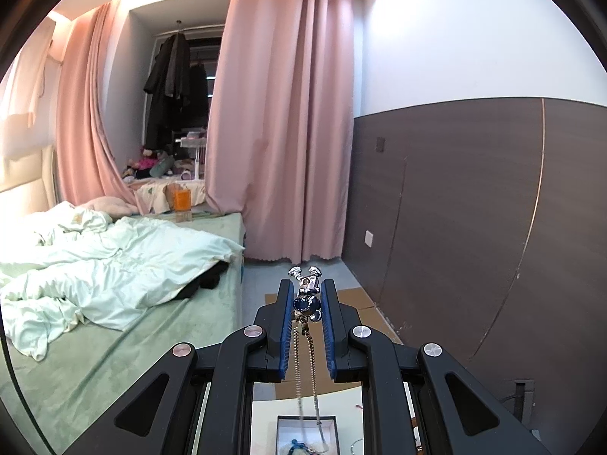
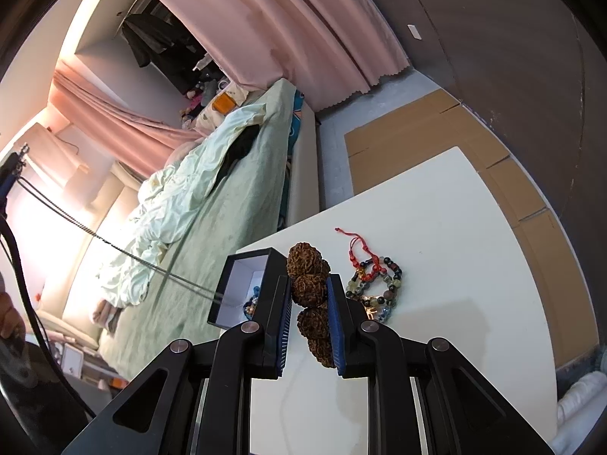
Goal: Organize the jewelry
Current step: 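Raise the silver chain high above the black box with the left tool, then lower the silver chain into the black box and open the left tool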
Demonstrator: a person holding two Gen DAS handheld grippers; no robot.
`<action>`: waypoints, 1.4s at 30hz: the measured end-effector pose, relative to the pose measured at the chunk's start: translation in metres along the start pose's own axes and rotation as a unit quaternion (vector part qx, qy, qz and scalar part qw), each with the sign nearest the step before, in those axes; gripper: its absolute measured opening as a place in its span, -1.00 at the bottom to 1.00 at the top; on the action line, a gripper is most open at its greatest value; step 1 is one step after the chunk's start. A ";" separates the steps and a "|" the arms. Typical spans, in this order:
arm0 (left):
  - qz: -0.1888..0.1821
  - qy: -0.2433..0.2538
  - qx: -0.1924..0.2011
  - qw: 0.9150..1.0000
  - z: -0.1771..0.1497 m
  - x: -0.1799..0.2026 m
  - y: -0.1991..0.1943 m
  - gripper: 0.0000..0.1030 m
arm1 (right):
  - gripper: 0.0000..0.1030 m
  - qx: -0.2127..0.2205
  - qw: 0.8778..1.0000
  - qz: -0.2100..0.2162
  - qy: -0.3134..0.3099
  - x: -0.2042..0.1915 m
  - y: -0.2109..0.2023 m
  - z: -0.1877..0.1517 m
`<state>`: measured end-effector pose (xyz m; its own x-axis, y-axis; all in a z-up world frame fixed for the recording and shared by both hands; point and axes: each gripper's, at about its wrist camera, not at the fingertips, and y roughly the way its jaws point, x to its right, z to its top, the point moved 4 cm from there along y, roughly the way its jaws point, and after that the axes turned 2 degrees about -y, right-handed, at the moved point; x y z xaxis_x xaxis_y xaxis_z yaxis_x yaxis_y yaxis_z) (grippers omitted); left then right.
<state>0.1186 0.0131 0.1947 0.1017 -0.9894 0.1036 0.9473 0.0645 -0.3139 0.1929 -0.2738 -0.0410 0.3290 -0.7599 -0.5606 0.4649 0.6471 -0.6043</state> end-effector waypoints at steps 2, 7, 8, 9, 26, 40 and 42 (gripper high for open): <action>-0.002 -0.004 -0.003 1.000 -0.003 -0.001 0.002 -0.71 | -0.62 0.000 1.000 -0.001 -0.001 0.000 0.000 0.000; -0.004 -0.008 -0.008 1.000 -0.004 -0.001 0.010 -0.71 | -0.62 0.000 1.000 -0.005 0.001 0.002 0.000 0.000; -0.004 -0.008 -0.008 1.000 -0.003 0.000 0.010 -0.71 | -0.62 0.000 1.000 -0.005 0.001 0.002 0.000 0.000; -0.004 -0.006 -0.006 1.000 -0.001 0.001 0.009 -0.71 | -0.62 0.000 1.000 -0.005 0.001 0.003 0.000 0.001; -0.009 -0.007 -0.016 1.000 -0.010 0.003 0.024 -0.71 | -0.62 -0.009 1.000 -0.008 -0.001 0.000 0.005 -0.001; -0.020 -0.041 -0.106 0.993 -0.094 -0.006 0.085 -0.70 | -0.62 -0.016 1.000 -0.018 -0.009 -0.001 0.009 -0.004; -0.024 -0.058 -0.126 0.990 -0.111 -0.010 0.093 -0.71 | -0.62 -0.019 1.000 -0.019 -0.010 -0.002 0.011 -0.005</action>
<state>0.1718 0.0149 0.0602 0.1068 -0.9678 0.2280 0.8471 -0.0315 -0.5306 0.1936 -0.2646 -0.0490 0.3286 -0.7846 -0.5258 0.4461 0.6196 -0.6458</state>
